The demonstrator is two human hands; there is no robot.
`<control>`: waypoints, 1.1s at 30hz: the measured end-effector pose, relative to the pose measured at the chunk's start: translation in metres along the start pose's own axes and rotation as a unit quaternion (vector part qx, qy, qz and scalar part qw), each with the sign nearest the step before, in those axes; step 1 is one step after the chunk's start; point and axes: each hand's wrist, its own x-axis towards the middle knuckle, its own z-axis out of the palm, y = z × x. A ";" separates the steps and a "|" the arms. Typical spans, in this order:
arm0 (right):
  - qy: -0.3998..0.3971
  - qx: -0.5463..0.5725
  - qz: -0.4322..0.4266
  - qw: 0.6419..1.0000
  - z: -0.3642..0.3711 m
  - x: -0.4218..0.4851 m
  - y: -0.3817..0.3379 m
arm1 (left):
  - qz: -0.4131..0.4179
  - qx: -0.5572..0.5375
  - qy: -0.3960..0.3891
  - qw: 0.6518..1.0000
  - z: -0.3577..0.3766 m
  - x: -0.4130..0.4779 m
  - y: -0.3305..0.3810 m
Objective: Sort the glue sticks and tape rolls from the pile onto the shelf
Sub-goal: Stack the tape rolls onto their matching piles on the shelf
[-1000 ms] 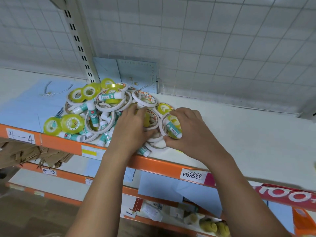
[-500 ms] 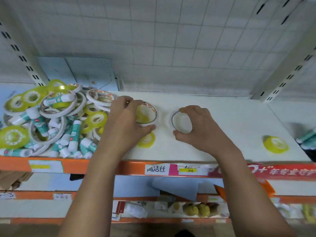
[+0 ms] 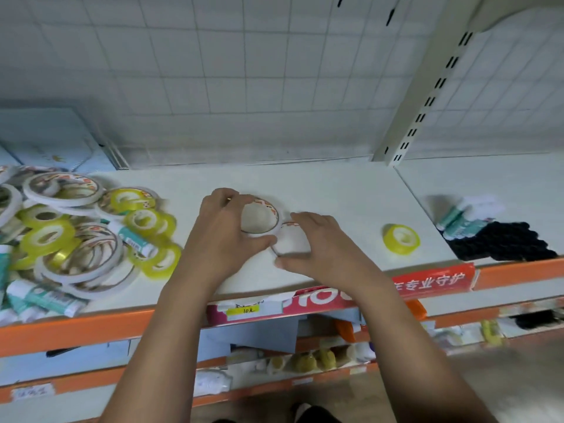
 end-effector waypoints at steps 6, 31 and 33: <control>0.038 -0.004 0.039 0.999 -0.022 -0.008 0.039 | 0.010 -0.032 -0.031 0.999 0.027 0.003 0.024; -0.022 -0.039 -0.025 0.999 -0.020 -0.012 0.032 | -0.034 0.047 -0.081 0.995 0.053 -0.008 0.015; -0.021 -0.047 -0.022 0.998 -0.021 -0.013 0.033 | -0.036 0.057 -0.082 0.994 0.055 -0.009 0.020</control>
